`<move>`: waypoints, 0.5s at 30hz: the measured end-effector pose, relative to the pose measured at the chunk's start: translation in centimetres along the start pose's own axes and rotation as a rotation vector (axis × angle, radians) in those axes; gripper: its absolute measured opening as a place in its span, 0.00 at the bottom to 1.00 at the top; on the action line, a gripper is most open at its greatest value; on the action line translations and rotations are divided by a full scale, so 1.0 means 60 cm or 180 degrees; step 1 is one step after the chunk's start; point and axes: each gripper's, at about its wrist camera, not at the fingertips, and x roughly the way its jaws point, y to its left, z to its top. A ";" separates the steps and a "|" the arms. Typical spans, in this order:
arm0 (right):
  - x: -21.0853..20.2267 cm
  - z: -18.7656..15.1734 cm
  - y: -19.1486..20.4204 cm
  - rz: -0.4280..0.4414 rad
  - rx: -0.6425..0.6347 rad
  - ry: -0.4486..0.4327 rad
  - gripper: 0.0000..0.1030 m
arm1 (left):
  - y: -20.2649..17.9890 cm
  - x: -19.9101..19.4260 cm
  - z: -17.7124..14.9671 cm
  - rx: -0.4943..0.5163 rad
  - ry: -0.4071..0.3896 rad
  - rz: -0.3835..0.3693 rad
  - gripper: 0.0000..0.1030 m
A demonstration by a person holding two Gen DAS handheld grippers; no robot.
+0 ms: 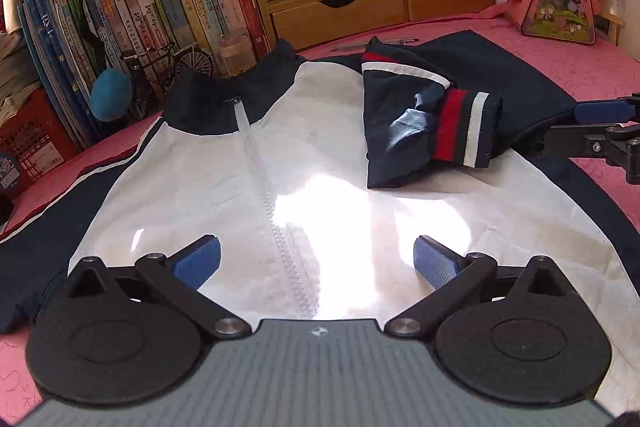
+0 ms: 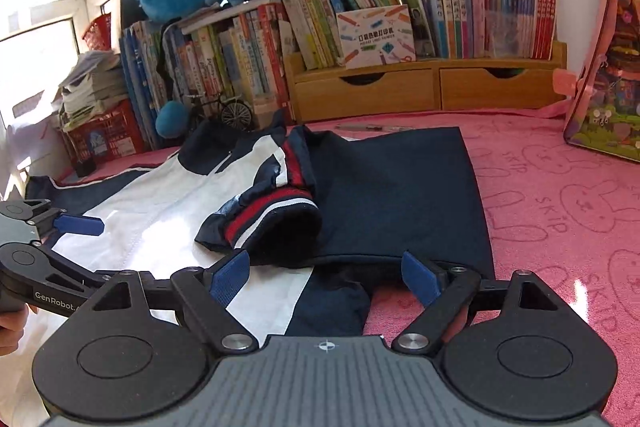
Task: Fold clothes
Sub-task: 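Fold the navy sleeve across the white jacket front with the right gripper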
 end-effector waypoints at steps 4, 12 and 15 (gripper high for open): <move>0.006 0.012 -0.005 0.0032 0.0118 -0.0040 0.84 | -0.002 0.001 -0.005 0.0005 0.0014 0.0030 1.00; 0.123 0.096 0.049 0.0704 0.0497 0.0437 0.85 | -0.005 -0.012 -0.024 -0.0029 0.0020 0.0068 1.00; 0.100 0.121 0.046 0.1829 0.0839 0.0218 0.85 | -0.001 -0.013 -0.028 -0.0009 0.0007 0.0084 1.00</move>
